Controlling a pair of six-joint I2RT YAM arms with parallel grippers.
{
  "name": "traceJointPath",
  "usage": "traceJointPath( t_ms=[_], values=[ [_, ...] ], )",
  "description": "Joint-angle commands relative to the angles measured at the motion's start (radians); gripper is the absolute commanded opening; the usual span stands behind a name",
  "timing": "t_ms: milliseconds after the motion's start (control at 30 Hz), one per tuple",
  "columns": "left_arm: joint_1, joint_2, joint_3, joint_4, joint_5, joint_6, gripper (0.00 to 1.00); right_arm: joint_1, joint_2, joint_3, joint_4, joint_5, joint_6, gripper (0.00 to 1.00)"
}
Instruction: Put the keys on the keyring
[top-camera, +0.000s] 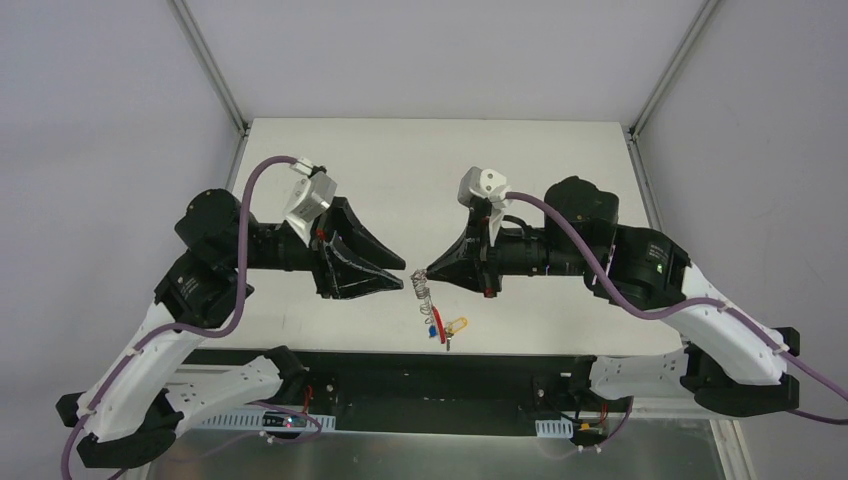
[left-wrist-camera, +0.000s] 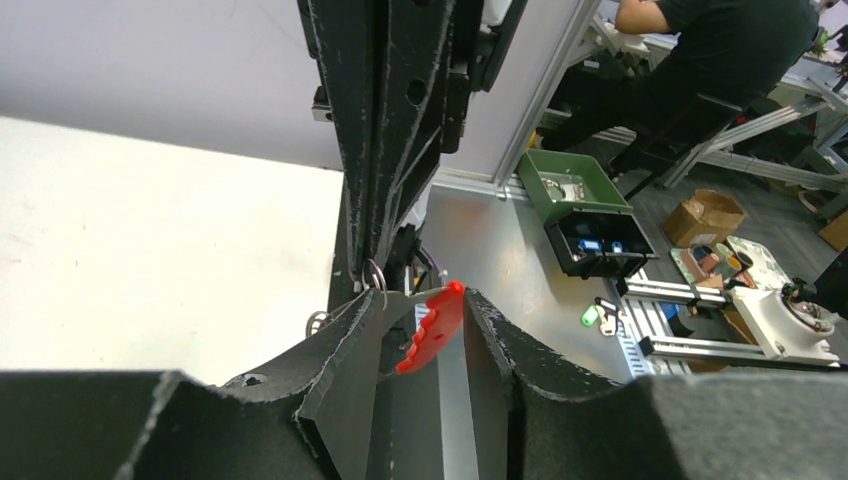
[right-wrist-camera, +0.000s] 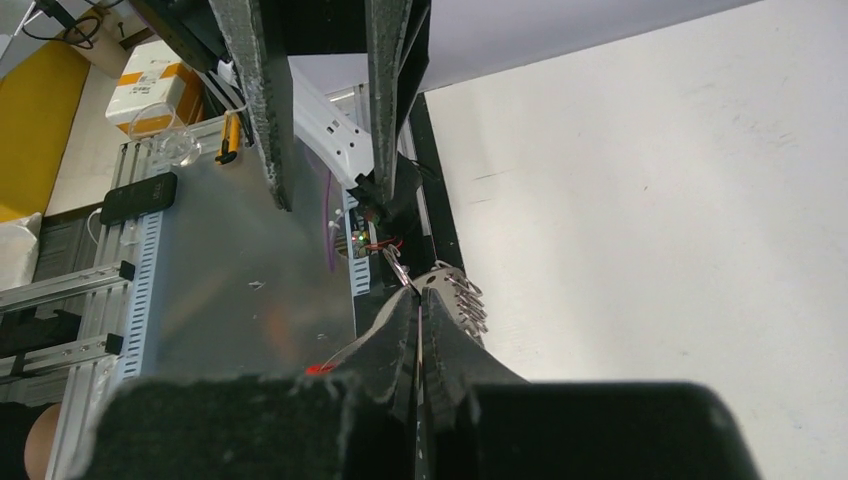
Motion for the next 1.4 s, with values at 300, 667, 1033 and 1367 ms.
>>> traceJointPath(
  t_ms=[300, 667, 1033, 1367],
  values=[
    [-0.008, 0.117, 0.17, -0.305, -0.073, 0.06, 0.33, -0.023, 0.057, 0.081, -0.083, 0.054, 0.091, 0.0],
    [-0.007, 0.153, 0.197, -0.393, -0.105, 0.098, 0.33, -0.043, 0.102, 0.127, -0.116, 0.039, 0.119, 0.0],
    [-0.007, 0.142, 0.192, -0.405, -0.134, 0.127, 0.34, -0.045, 0.129, 0.157, -0.135, 0.015, 0.127, 0.0],
    [-0.007, 0.138, 0.182, -0.406, -0.133, 0.134, 0.31, -0.048, 0.154, 0.191, -0.142, 0.005, 0.132, 0.0]
  ],
)
